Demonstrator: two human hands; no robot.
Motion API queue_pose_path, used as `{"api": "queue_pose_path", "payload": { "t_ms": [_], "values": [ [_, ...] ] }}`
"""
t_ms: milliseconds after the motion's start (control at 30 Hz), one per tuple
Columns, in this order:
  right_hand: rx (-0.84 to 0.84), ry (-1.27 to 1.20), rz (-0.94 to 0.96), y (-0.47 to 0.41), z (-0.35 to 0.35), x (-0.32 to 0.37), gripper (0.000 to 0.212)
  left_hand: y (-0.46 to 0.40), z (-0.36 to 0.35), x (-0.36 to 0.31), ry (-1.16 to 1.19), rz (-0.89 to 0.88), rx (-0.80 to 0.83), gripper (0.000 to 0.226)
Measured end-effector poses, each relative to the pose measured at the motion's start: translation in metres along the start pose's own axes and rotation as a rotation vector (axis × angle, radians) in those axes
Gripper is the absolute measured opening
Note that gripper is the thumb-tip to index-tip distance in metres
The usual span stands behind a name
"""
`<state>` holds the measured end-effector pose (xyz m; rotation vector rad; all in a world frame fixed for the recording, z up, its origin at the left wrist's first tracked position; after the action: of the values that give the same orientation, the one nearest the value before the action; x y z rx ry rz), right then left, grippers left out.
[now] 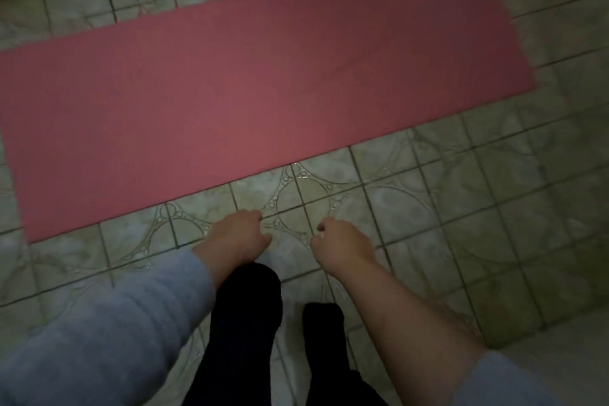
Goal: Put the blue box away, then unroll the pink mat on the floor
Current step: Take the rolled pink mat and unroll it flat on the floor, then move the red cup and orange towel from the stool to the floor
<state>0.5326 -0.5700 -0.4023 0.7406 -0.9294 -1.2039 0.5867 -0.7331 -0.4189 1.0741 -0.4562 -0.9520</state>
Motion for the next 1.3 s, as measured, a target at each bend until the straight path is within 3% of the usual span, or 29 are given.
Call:
{"api": "queue_pose_path", "payload": {
  "t_ms": [267, 567, 967, 1300],
  "values": [
    [-0.041, -0.141, -0.044, 0.24, 0.062, 0.001, 0.048, 0.238, 0.053, -0.049, -0.121, -0.199, 0.0, 0.058],
    [-0.23, -0.275, 0.001, 0.392, 0.083, -0.001, 0.059, 0.389, 0.092, -0.074, -0.241, -0.382, -0.184, 0.054],
    [-0.25, -0.235, -0.03, 0.409, 0.114, -0.045, 0.064, 0.412, 0.098, -0.124, -0.216, -0.356, -0.236, 0.056],
    [-0.271, -0.171, -0.021, 0.368, 0.203, -0.054, 0.064, 0.379, 0.124, -0.152, -0.175, -0.308, -0.208, 0.055]
  ]
}}
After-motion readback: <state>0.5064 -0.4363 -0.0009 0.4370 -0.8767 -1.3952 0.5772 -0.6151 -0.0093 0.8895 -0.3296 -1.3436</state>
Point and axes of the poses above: each hand's wrist, its own y-axis away from the middle knuckle, its own z-axis out of the back of the hand, x = y × z, the point moved 4 cm from there along -y, towards the middle knuckle, and after that the axes turned 8 degrees about x, right-handed, at the moved point
